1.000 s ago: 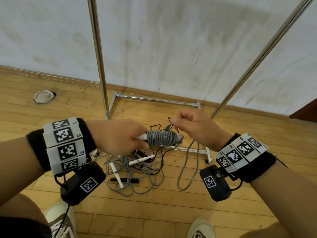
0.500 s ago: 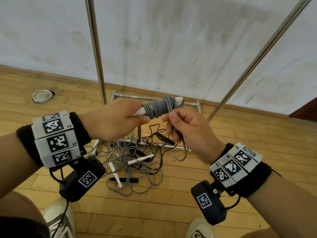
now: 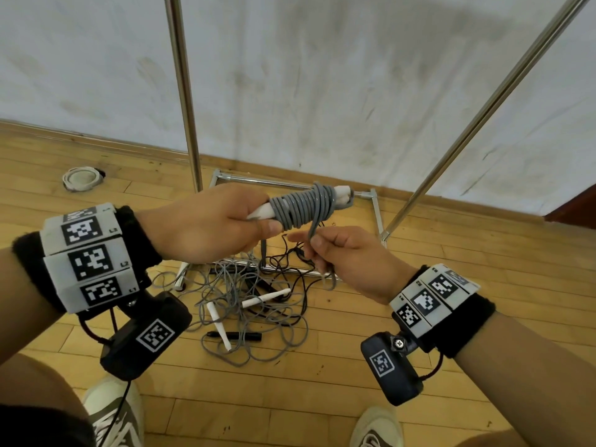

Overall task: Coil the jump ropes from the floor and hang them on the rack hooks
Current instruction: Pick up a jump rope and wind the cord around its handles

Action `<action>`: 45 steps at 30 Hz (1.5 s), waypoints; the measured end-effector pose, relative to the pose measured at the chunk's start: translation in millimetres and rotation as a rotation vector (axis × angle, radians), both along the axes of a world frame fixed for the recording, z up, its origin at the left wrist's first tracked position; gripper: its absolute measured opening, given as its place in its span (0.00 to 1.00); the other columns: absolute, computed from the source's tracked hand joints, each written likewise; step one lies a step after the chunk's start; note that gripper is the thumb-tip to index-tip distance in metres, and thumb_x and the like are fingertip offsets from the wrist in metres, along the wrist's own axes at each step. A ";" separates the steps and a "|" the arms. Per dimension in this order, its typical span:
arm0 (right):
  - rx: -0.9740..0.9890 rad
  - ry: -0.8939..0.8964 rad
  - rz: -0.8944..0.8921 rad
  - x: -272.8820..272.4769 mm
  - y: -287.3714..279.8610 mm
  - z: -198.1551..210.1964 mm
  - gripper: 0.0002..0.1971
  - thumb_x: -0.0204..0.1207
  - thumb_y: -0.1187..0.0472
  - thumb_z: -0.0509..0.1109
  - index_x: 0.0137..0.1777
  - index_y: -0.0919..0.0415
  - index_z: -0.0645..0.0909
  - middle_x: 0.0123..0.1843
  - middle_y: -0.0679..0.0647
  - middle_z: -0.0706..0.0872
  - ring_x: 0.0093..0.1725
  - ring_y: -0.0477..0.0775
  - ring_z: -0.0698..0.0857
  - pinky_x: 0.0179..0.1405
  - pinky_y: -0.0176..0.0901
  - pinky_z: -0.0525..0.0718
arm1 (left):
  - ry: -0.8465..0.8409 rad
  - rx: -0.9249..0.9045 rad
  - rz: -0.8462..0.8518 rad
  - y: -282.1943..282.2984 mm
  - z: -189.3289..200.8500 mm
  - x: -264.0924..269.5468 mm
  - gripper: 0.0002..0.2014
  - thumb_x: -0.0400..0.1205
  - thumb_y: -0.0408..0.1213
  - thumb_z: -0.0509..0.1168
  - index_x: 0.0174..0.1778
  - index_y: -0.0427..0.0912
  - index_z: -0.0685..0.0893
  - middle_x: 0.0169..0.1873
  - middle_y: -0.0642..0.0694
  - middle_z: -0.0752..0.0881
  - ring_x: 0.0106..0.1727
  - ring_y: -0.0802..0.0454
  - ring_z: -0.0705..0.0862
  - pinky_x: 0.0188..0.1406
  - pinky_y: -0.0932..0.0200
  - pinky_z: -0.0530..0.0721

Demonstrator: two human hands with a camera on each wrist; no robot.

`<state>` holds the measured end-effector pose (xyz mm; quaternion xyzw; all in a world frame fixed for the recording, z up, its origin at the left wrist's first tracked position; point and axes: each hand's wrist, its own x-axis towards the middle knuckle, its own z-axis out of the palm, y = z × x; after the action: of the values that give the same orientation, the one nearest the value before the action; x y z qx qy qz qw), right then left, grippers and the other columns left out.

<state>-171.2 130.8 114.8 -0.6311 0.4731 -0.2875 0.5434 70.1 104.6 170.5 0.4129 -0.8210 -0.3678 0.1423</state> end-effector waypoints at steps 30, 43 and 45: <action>-0.355 0.561 0.022 -14.5 -21.6 23.4 0.08 0.77 0.50 0.73 0.39 0.49 0.78 0.29 0.41 0.77 0.29 0.37 0.75 0.29 0.29 0.72 | -0.450 0.114 -0.255 5.9 -27.4 -22.2 0.13 0.88 0.51 0.59 0.42 0.47 0.77 0.30 0.51 0.80 0.27 0.57 0.74 0.32 0.57 0.77; -0.079 0.001 -0.168 1.9 -9.2 35.7 0.04 0.85 0.71 0.62 0.54 0.67 0.78 0.37 0.57 0.85 0.29 0.47 0.79 0.28 0.38 0.77 | -0.205 -0.045 0.117 -21.7 -19.4 -21.8 0.12 0.87 0.48 0.60 0.40 0.48 0.76 0.29 0.51 0.80 0.26 0.58 0.76 0.25 0.63 0.73; -0.114 -0.024 -0.194 3.5 -7.3 31.0 0.04 0.85 0.68 0.64 0.52 0.67 0.80 0.36 0.57 0.87 0.29 0.48 0.82 0.29 0.39 0.81 | -0.097 -0.010 0.145 -21.9 -16.9 -22.3 0.12 0.87 0.47 0.60 0.39 0.47 0.77 0.29 0.49 0.81 0.27 0.55 0.77 0.28 0.55 0.78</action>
<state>-167.7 123.6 145.7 -0.6089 0.5082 -0.3727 0.4818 47.8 82.7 153.6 0.4881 -0.7966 -0.3320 0.1306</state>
